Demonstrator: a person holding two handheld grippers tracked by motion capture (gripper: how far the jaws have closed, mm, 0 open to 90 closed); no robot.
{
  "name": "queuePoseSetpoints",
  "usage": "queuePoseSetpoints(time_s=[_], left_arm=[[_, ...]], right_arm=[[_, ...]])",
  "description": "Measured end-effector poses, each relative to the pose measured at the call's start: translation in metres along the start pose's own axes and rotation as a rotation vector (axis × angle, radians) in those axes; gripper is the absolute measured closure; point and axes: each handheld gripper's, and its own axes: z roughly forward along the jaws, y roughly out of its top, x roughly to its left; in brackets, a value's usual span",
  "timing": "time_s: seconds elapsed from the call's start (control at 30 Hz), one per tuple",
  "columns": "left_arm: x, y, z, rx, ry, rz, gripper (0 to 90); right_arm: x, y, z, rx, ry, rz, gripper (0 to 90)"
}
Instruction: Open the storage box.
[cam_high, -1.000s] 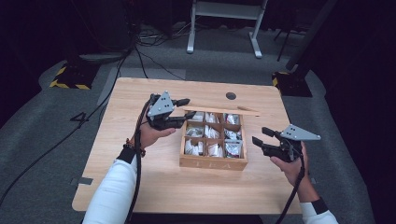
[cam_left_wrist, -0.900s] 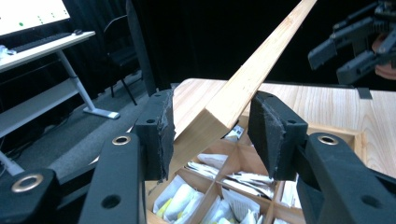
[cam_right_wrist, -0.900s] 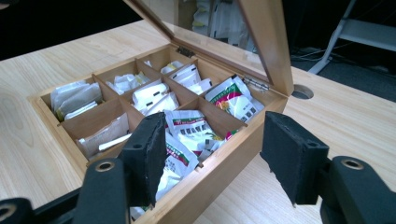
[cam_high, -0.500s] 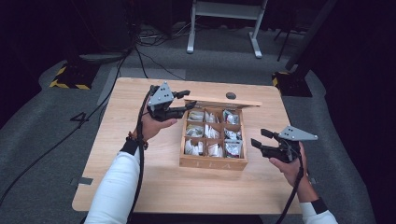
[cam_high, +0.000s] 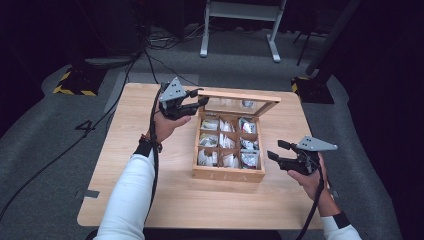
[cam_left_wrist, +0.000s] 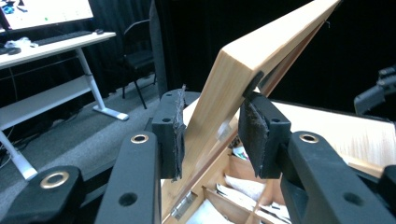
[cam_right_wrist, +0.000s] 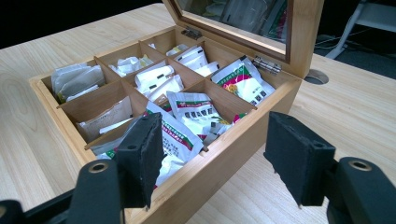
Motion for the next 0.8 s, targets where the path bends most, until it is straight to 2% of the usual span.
queuePoseSetpoints(time_s=[0.27, 0.57, 0.8], left_arm=[[0.009, -0.003, 0.008, -0.008, 0.013, -0.043, 61.5], [0.016, -0.01, 0.02, 0.026, 0.031, -0.078, 60.9], [0.022, -0.018, 0.028, 0.037, 0.023, -0.107, 59.6]], right_arm=[[0.0, -0.001, 0.001, 0.005, -0.003, -0.005, 37.6], [0.001, -0.002, 0.004, 0.018, 0.003, -0.013, 37.6], [0.001, -0.003, 0.005, 0.02, 0.011, -0.017, 37.7]])
